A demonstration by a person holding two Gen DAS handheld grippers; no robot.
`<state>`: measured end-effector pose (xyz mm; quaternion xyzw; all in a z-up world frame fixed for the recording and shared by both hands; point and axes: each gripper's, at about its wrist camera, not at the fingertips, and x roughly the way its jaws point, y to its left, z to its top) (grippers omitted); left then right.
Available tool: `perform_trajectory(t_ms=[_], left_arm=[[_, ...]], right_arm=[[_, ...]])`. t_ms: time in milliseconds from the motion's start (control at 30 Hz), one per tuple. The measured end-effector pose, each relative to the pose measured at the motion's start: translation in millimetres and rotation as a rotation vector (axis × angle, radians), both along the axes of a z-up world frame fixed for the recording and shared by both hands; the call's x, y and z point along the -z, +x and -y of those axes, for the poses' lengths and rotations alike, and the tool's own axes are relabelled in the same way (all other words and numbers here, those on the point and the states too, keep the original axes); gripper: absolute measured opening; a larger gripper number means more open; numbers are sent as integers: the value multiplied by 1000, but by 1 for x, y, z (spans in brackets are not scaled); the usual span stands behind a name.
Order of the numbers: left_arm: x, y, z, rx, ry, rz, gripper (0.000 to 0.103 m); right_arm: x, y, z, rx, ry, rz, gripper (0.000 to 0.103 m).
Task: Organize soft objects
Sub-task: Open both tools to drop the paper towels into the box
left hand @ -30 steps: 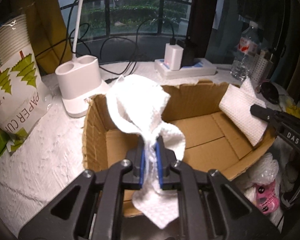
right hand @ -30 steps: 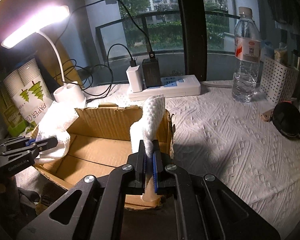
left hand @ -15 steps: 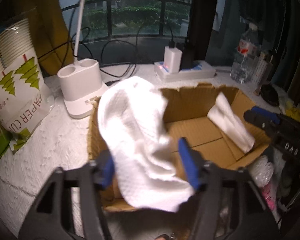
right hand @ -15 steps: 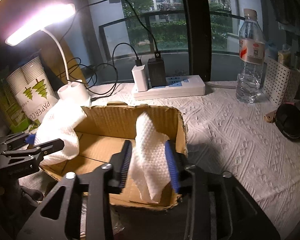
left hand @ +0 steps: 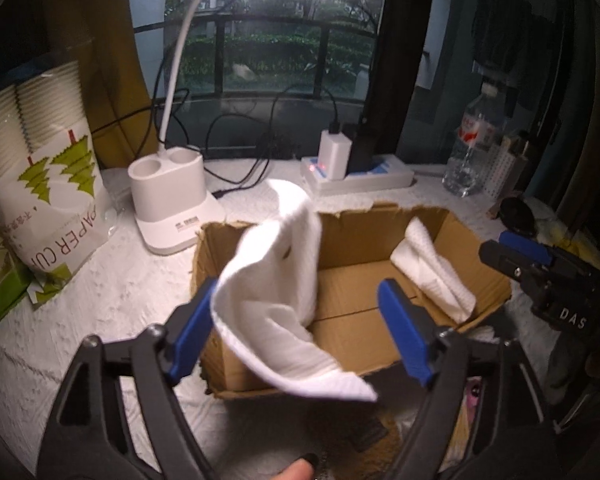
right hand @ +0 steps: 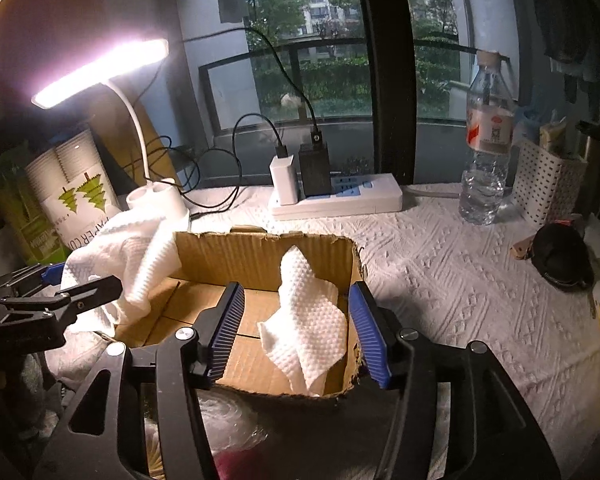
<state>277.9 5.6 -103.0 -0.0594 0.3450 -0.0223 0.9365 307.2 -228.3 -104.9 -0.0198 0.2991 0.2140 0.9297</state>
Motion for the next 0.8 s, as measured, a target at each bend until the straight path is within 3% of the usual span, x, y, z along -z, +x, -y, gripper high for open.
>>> perform_trajectory(t_ms=[67,800], left_arm=[[-4,-3,-2,-3,-12,15,92],[-40,-52,-16,2,-45,124,93]], right_arm=[[-4,-4,1,4,3,11,58],[-34,-44,2,22,8,64,59]])
